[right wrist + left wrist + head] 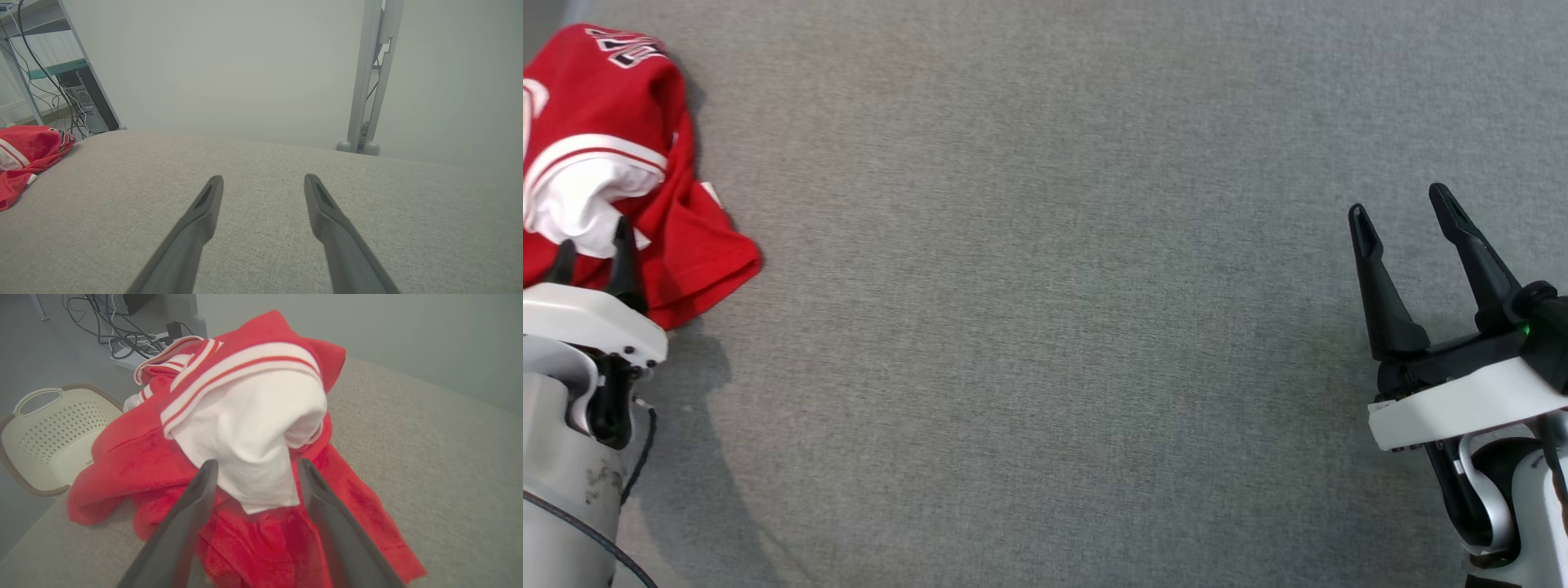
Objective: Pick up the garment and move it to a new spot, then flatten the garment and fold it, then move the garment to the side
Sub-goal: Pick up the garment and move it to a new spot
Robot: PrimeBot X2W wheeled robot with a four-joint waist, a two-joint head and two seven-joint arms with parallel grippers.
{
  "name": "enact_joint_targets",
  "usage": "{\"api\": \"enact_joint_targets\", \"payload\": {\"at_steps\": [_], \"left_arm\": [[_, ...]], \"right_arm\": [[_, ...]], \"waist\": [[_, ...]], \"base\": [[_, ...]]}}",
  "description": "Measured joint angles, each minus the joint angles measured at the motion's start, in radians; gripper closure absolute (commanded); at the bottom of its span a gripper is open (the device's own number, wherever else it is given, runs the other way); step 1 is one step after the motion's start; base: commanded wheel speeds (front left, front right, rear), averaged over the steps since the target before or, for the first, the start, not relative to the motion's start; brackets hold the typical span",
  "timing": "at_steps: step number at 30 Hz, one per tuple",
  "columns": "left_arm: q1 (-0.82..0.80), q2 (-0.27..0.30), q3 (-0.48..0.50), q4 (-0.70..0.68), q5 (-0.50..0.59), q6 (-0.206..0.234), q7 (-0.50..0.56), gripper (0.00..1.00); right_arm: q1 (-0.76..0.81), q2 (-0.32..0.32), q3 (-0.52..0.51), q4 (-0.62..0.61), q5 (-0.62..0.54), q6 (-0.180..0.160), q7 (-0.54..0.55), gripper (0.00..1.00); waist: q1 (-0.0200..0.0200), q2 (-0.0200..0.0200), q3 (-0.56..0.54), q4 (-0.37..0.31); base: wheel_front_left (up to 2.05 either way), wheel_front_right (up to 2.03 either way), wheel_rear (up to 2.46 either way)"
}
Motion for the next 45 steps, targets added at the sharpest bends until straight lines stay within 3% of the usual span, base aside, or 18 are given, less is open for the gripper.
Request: {"api": "enact_joint_targets", "payload": {"at_steps": [2, 3, 4, 5, 12, 22, 29, 38, 45], "left_arm": [[-0.015, 0.004, 0.001, 0.026, 0.0, -0.006, -0.005, 0.0], [-0.026, 0.005, 0.001, 0.045, -0.002, -0.008, -0.011, 0.49], [-0.034, 0.006, 0.002, 0.061, -0.002, -0.009, -0.024, 0.82], [-0.043, 0.007, 0.001, 0.074, 0.0, -0.013, -0.033, 1.0], [-0.068, 0.043, 0.028, 0.034, 0.043, -0.007, -0.068, 1.0], [0.083, 0.06, 0.169, -0.409, 0.204, 0.084, -0.071, 1.0], [0.29, 0.046, 0.21, -0.679, 0.222, 0.146, -0.06, 1.0], [0.548, 0.033, 0.243, -1.111, 0.235, 0.259, 0.039, 1.0], [0.616, 0.021, 0.178, -1.319, 0.278, 0.289, 0.115, 1.0]], "right_arm": [[-0.002, -0.001, 0.0, 0.001, 0.0, 0.0, -0.002, 0.0], [-0.004, -0.001, -0.002, 0.002, 0.0, 0.0, -0.005, 0.0], [-0.005, -0.003, -0.003, 0.003, 0.0, 0.0, -0.006, 0.0], [-0.005, -0.003, -0.006, 0.004, 0.0, 0.0, -0.006, 0.0], [0.006, 0.001, -0.02, 0.024, -0.001, 0.0, -0.019, 0.0], [0.06, 0.026, -0.046, 0.047, 0.001, 0.0, -0.046, 0.0], [0.096, 0.047, -0.047, 0.058, 0.014, 0.0, -0.063, 0.0], [0.144, 0.063, -0.054, 0.057, 0.02, 0.0, -0.072, 0.0], [0.145, 0.069, -0.049, 0.051, 0.022, 0.0, -0.08, 0.0]], "waist": [[0.0, 0.0, 0.008, -0.007], [0.0, 0.0, 0.014, -0.013], [0.0, 0.0, 0.02, -0.017], [0.0, 0.0, 0.024, -0.02], [0.0, 0.0, -0.008, -0.017], [0.0, 0.0, -0.136, -0.003], [0.0, 0.0, -0.23, -0.016], [0.0, 0.0, -0.294, -0.059], [0.0, 0.0001, -0.299, -0.123]], "base": [[0.0, 0.0, 0.0], [0.0, 0.0, 0.0], [0.0, 0.0, 0.0], [0.0, 0.0, 0.0], [0.0, 0.0, 0.0], [0.0, 0.0, 0.0], [0.0, 0.0, 0.0], [0.0, 0.0, 0.0], [0.0, 0.0, 0.0]]}}
